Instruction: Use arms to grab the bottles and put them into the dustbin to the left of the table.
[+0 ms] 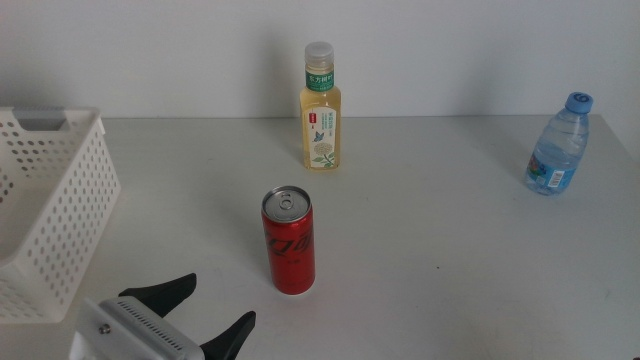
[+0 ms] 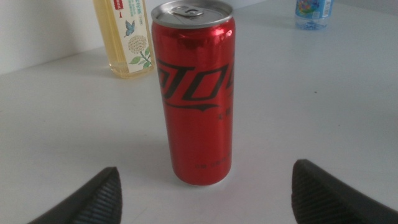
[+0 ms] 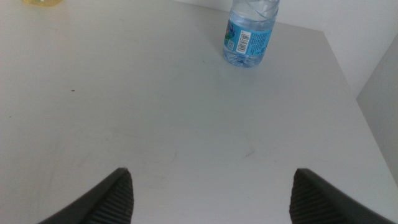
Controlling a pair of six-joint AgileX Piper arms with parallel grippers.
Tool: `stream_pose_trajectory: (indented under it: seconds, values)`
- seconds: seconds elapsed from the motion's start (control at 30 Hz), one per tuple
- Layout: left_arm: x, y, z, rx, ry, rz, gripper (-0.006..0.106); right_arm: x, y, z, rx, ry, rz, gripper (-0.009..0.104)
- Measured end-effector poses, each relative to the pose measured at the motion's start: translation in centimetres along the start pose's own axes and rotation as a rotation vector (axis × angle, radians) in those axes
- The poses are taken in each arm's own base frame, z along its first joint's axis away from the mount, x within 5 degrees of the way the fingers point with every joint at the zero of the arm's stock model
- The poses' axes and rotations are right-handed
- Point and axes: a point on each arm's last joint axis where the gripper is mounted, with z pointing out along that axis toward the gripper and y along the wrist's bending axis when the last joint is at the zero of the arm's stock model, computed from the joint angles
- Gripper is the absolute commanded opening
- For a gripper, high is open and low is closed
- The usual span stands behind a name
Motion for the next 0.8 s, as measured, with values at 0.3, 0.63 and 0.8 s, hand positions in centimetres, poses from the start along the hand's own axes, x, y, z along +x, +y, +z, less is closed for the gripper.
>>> stream_pose_trajectory:
  seconds: [0.3,0.63,0.8]
  values:
    - [0.0,0.3,0.0,-0.033,-0.004,-0.015,0.093,0.0,0.0,0.0,0.0,0.0,0.0,0.064]
    - [0.9,0.3,1.0,-0.038,0.064,-0.055,0.093,0.0,0.0,0.0,0.0,0.0,0.0,0.064]
    - [0.7,0.0,3.5,-0.021,0.063,-0.054,0.093,0.0,0.0,0.0,0.0,0.0,0.0,0.064]
